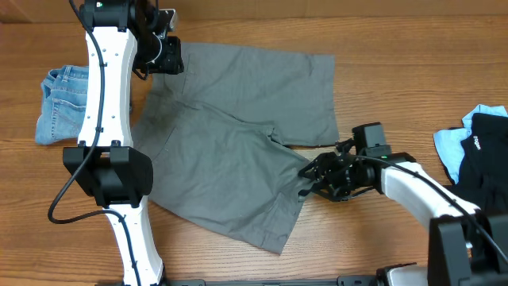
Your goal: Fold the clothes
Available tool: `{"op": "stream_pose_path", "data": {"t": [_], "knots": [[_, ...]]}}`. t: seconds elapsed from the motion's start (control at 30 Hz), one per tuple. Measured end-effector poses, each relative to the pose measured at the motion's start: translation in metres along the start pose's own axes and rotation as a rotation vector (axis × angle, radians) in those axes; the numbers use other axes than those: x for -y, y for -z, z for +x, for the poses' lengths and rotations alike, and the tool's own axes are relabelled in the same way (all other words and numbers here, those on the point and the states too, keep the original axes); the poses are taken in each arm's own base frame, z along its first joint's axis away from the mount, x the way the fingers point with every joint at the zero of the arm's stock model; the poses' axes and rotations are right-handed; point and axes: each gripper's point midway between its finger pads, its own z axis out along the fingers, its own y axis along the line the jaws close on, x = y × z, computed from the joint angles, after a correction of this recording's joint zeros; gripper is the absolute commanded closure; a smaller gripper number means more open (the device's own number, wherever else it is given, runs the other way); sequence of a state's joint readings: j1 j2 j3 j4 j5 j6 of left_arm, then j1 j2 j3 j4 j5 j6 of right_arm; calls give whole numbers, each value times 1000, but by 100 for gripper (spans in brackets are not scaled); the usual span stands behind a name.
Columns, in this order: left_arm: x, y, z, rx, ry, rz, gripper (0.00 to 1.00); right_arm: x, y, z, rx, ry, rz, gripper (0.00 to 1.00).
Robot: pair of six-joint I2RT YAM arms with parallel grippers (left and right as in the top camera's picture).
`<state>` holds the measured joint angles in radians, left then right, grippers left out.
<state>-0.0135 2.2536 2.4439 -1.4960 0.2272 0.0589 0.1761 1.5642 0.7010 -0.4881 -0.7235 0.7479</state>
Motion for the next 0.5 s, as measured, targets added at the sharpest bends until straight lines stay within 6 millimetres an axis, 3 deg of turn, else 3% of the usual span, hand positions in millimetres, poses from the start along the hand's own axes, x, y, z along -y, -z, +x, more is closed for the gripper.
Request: {"op": "stream_pose_path", "data": {"t": [0.03, 0.07, 0.23, 0.33, 0.5], "knots": [[0, 0, 0, 0, 0, 0, 62, -2, -4, -1, -1, 0, -2, 91], [0, 0, 0, 0, 0, 0, 62, -4, -6, -3, 7, 7, -10, 96], [0, 0, 1, -2, 1, 1, 62, -31, -8, -19, 58, 70, -111, 96], [0, 0, 3, -13, 3, 1, 61, -49, 2, -27, 68, 106, -198, 96], [0, 0, 5, -19, 4, 2, 61, -34, 17, -34, 50, -10, -208, 96]]}}
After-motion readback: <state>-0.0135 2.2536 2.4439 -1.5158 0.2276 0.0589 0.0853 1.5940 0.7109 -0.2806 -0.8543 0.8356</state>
